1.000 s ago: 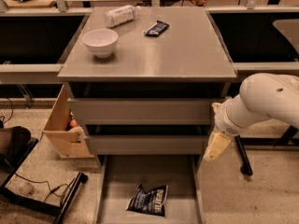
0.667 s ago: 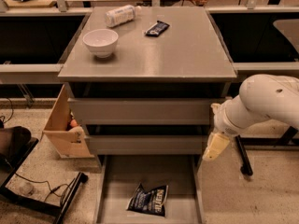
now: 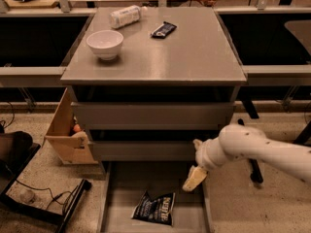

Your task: Pick blue chip bag from bottom drawer and place on counter

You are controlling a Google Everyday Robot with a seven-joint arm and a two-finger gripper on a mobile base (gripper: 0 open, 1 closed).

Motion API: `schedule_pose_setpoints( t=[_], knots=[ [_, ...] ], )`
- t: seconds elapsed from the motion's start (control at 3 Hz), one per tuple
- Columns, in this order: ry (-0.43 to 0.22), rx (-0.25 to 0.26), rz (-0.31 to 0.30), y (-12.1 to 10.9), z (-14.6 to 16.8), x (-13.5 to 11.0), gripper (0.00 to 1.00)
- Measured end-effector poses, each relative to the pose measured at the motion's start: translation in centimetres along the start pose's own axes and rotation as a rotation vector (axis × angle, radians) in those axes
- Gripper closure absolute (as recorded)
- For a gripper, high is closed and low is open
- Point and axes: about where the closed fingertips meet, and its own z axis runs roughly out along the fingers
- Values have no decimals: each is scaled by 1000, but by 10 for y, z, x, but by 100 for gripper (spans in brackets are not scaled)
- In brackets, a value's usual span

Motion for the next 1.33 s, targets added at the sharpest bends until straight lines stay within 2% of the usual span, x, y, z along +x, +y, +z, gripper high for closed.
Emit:
schedule_pose_setpoints(
  t=[0.33,0.67,1.0,1.33],
  knots=[
    [-62,-40,23,11,77,13,0],
    [-112,-93,69,18,128,23,0],
    [-117,-112,84,24,141,28,0],
    [-113,-146,98,33,171,36,0]
  ],
)
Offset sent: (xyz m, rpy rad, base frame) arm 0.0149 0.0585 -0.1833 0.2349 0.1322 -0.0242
